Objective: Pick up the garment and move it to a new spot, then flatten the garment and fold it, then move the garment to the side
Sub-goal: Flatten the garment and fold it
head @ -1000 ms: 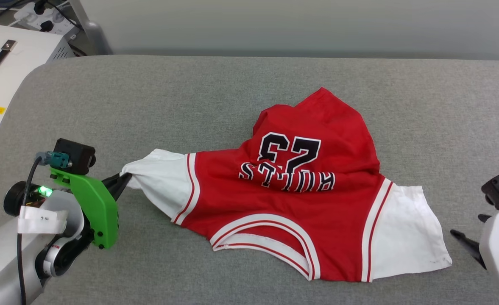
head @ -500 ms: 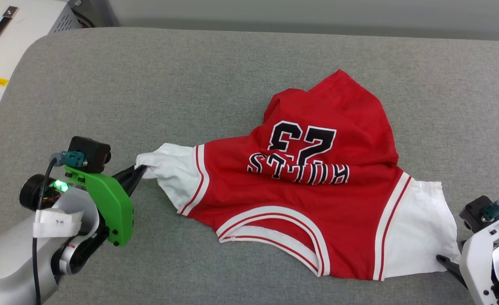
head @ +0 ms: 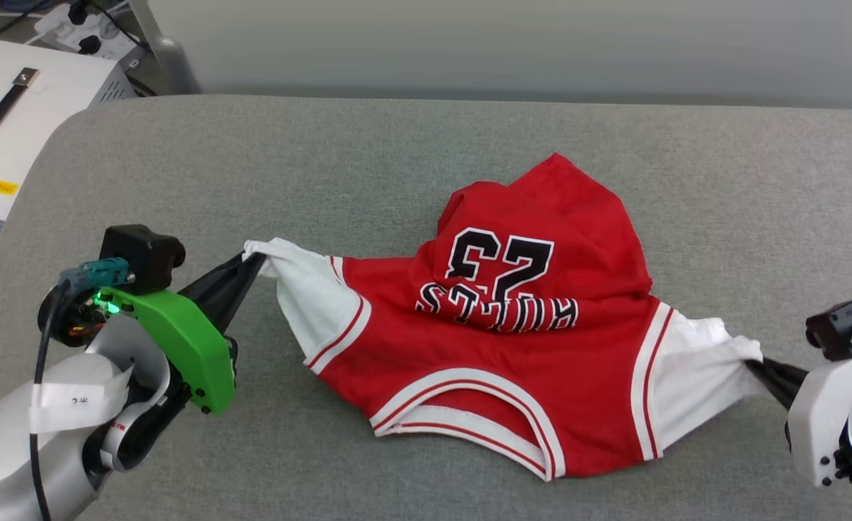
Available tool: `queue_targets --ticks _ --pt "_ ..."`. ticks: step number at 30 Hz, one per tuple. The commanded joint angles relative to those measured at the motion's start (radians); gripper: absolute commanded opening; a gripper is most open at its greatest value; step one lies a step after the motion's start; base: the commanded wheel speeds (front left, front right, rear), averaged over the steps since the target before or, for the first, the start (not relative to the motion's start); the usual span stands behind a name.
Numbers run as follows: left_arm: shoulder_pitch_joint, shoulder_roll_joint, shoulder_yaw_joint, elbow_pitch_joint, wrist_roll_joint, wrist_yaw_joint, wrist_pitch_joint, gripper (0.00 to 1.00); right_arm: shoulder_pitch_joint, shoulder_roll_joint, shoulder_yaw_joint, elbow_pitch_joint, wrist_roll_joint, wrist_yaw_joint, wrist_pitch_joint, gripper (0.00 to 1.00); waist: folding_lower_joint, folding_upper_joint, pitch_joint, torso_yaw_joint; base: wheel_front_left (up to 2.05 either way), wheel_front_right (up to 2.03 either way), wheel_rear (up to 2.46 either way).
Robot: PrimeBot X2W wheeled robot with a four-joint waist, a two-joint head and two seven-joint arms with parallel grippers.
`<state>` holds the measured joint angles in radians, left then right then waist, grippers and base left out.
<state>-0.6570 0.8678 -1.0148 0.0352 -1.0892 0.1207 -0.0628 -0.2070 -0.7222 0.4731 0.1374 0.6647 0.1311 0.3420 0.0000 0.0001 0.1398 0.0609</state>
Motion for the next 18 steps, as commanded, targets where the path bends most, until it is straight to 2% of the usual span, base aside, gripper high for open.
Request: queue_targets --ticks 1,8,18 --pt "0.008 0.016 0.017 -0.030 0.011 0.009 -0.017 0.00 0.002 0.014 -0.035 -0.030 0.009 0.000 -0.021 0.00 0.0000 -0.0001 -0.037 -0.014 0.00 0.00 0.00" --pt "-0.047 0.038 0.082 -0.176 0.028 0.042 -0.068 0.00 0.002 0.064 -0.206 -0.191 0.025 0.000 -0.084 0.00 0.0000 -0.0001 -0.073 -0.020 0.00 0.00 0.00" --pt "-0.202 -0.019 0.205 -0.249 0.077 0.069 -0.158 0.00 -0.126 0.186 -0.443 -0.364 0.059 0.000 -0.124 0.00 0.0000 -0.0001 -0.038 -0.030 0.00 0.00 0.00"
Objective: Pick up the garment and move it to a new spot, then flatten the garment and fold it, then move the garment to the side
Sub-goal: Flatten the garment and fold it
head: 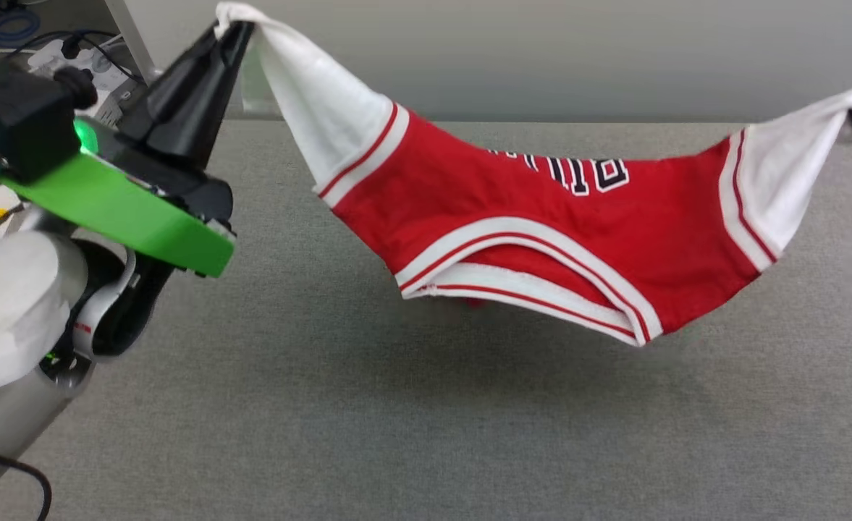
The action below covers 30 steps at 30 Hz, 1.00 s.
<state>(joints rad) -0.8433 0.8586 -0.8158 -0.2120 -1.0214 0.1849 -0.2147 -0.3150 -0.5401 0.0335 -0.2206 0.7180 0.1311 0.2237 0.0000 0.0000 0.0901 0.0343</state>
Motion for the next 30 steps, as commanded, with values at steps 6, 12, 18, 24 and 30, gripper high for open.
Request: queue_targets --ticks 6,12,18,24,30 --pt "-0.144 -0.080 0.074 0.023 0.020 -0.001 -0.023 0.00 -0.178 0.055 -0.072 -0.040 -0.059 0.000 -0.015 0.00 0.0000 0.0000 0.084 -0.010 0.00 0.00 0.00" --pt "-0.322 -0.157 0.122 0.116 0.047 -0.017 -0.026 0.00 -0.395 0.090 -0.068 0.011 -0.111 0.000 -0.006 0.00 0.0000 0.0000 0.200 -0.017 0.00 0.00 0.00" --pt "-0.547 -0.232 0.137 0.270 0.100 -0.052 -0.014 0.00 -0.678 0.100 -0.041 0.137 -0.156 0.000 -0.020 0.00 0.0000 0.0000 0.334 -0.021 0.00 0.00 0.00" --pt "-0.753 -0.303 0.139 0.457 0.151 -0.093 -0.014 0.00 -0.955 0.111 -0.010 0.317 -0.226 0.000 -0.095 0.00 0.0000 0.0000 0.443 -0.023 0.00 0.00 0.00" --pt "-0.907 -0.352 0.134 0.634 0.219 -0.117 -0.030 0.00 -1.176 0.114 0.047 0.510 -0.301 0.000 -0.181 0.00 0.0000 0.0000 0.517 -0.028 0.00 0.00 0.00"
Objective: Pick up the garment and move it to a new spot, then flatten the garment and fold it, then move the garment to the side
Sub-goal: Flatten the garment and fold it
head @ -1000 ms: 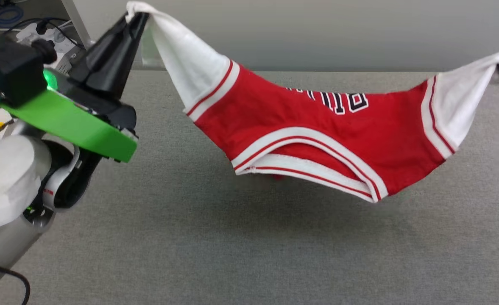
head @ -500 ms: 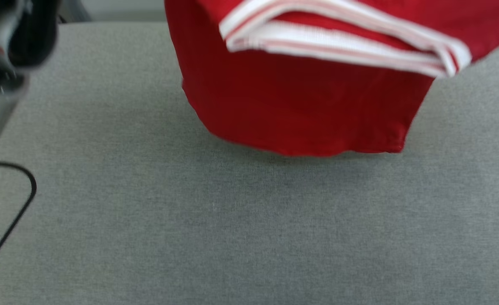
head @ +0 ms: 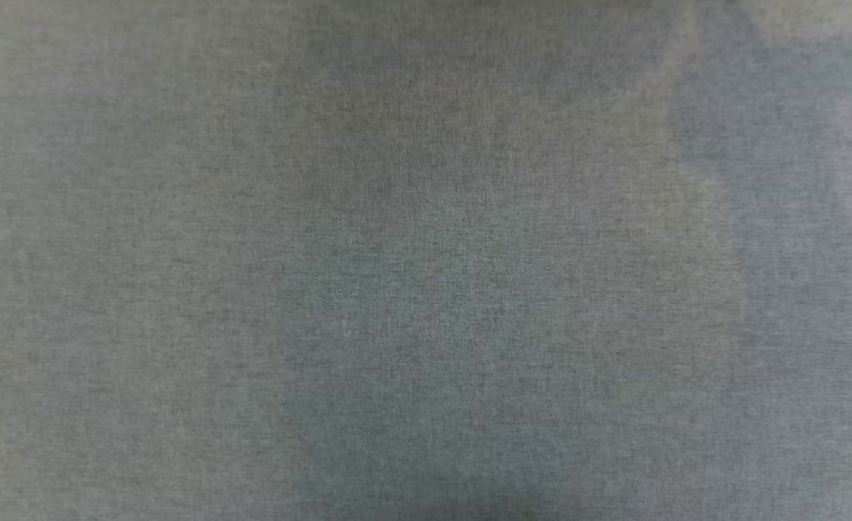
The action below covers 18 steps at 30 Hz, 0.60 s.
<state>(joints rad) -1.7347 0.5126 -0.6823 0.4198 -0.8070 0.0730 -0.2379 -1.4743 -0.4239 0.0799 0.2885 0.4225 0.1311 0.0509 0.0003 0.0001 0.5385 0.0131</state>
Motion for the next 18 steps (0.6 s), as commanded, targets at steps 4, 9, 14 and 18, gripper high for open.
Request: queue_targets --ticks 4,9,14,18 --pt "-0.078 -0.039 0.035 0.104 0.008 -0.015 -0.017 0.00 -0.128 0.014 0.017 0.126 -0.028 0.000 -0.076 0.00 -0.0003 -0.0001 0.096 -0.010 0.00 0.00 0.00" --pt "-0.106 -0.059 0.062 0.190 0.025 -0.040 -0.022 0.00 -0.216 0.024 0.054 0.257 -0.043 0.000 -0.142 0.00 -0.0003 -0.0001 0.116 -0.010 0.00 0.00 0.00" --pt "-0.063 -0.071 0.110 0.214 0.066 -0.065 -0.024 0.00 -0.219 0.047 0.121 0.370 -0.036 0.000 -0.203 0.00 -0.0003 -0.0001 0.120 -0.012 0.00 0.00 0.00" --pt "0.041 -0.080 0.162 0.198 0.097 -0.082 -0.024 0.00 -0.152 0.062 0.192 0.424 -0.012 0.000 -0.240 0.00 -0.0003 -0.0001 0.098 -0.016 0.00 0.00 0.00"
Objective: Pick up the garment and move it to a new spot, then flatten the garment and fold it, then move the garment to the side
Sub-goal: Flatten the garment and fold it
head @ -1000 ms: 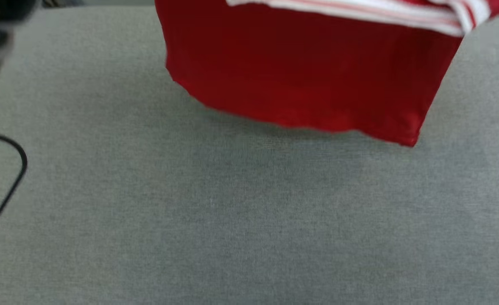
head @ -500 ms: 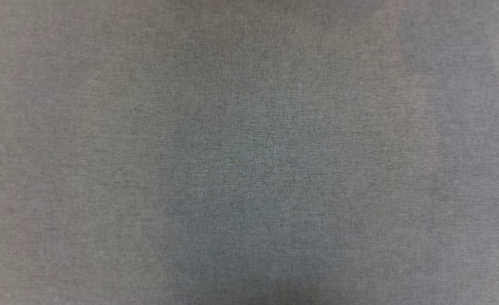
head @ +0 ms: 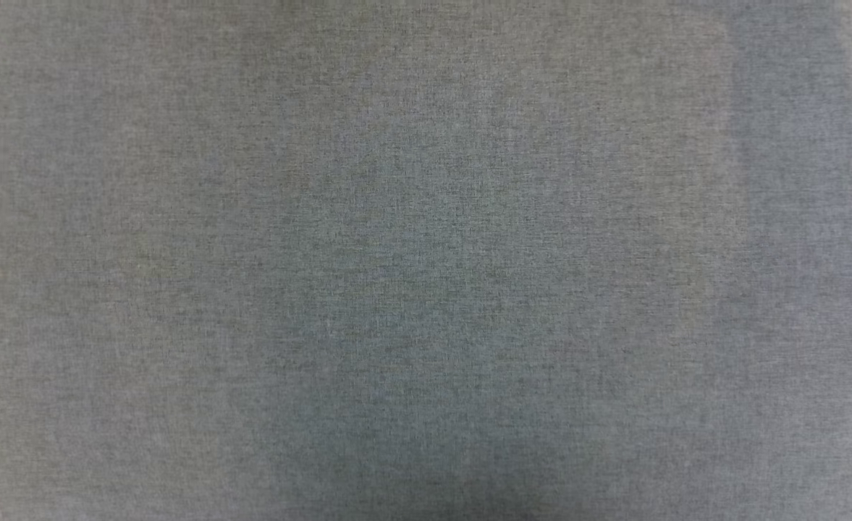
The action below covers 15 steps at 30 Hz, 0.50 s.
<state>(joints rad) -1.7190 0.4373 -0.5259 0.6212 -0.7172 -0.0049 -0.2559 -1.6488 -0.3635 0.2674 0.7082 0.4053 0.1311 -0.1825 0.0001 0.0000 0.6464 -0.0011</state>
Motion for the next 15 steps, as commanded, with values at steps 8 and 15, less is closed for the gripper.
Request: queue_targets --ticks 8,15 --pt "0.341 -0.011 0.133 -0.107 0.067 -0.020 -0.006 0.00 0.229 -0.003 0.110 0.020 0.084 0.000 -0.061 0.00 -0.0001 0.0000 -0.082 0.003 0.00 0.00 0.00" --pt "0.691 -0.021 0.247 -0.238 0.111 -0.013 -0.006 0.00 0.487 -0.041 0.167 -0.058 0.148 0.000 -0.077 0.00 -0.0001 0.0000 -0.200 0.004 0.00 0.00 0.00"
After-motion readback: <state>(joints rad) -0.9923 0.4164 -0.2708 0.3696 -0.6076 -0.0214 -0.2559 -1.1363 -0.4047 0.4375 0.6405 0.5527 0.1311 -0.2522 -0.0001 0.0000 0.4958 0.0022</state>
